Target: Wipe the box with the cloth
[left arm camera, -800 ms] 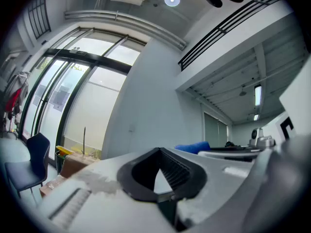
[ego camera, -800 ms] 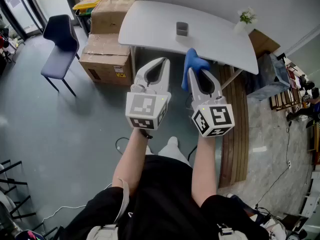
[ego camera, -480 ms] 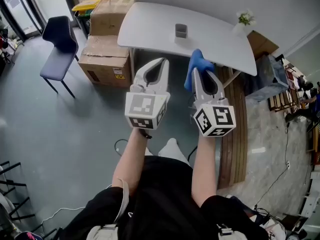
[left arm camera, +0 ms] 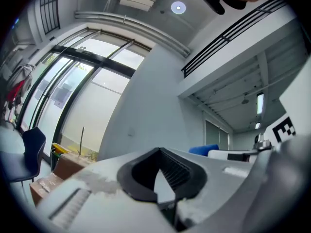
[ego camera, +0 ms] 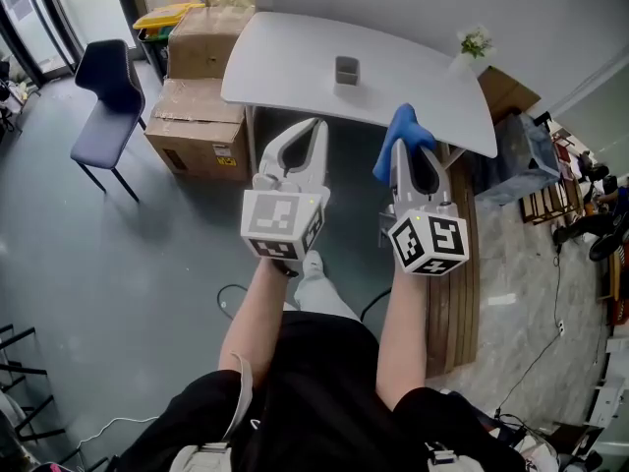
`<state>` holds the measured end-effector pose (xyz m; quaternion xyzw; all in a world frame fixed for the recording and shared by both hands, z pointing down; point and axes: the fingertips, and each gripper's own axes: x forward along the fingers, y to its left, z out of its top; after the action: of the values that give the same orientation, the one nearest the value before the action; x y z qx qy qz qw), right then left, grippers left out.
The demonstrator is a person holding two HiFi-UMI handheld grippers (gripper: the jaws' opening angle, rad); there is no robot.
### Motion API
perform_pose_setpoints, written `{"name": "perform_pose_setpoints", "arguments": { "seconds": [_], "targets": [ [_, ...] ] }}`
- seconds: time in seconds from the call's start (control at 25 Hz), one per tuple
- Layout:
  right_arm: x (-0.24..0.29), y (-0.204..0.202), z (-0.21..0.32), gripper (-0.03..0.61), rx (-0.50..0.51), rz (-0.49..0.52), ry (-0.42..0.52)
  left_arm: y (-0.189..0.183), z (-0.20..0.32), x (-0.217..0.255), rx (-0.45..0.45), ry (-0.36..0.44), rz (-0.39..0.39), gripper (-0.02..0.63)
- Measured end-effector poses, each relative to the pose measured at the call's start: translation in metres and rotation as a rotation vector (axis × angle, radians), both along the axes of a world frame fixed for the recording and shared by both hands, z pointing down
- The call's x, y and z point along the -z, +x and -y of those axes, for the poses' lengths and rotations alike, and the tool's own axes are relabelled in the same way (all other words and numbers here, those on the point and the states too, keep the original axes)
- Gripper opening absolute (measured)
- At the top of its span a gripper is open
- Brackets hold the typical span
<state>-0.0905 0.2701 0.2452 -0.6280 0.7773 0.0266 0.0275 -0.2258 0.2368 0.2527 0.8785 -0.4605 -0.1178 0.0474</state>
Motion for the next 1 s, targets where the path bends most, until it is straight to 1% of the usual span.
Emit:
{"name": "perform_pose_setpoints", "arguments": {
  "seconds": [0.36,0.56,0.76,0.84,1.0],
  "targets": [
    [-0.003,0.01,0.059,0.052,0.019,0.03,0.016,0.003,0.053,-0.006,0.018,0.024,0.003,0.0],
    [-0.013,0.032,0.103,0.052,0.008,0.045,0.01,0.018,0.098,-0.014,0.026,0.021,0.01,0.001],
    [-0.029,0.069,0.152,0.052,-0.015,0.065,-0.012,0.034,0.149,-0.024,0.114,0.036,0.004,0.001],
    [-0.039,0.084,0.174,0.052,-0.018,0.076,-0.03,0.047,0.171,-0.032,0.114,0.025,0.001,0.0],
    [-0.065,0.106,0.228,0.052,-0.011,0.09,-0.089,0.073,0.22,-0.055,0.114,-0.033,0.022,0.0]
  ]
}}
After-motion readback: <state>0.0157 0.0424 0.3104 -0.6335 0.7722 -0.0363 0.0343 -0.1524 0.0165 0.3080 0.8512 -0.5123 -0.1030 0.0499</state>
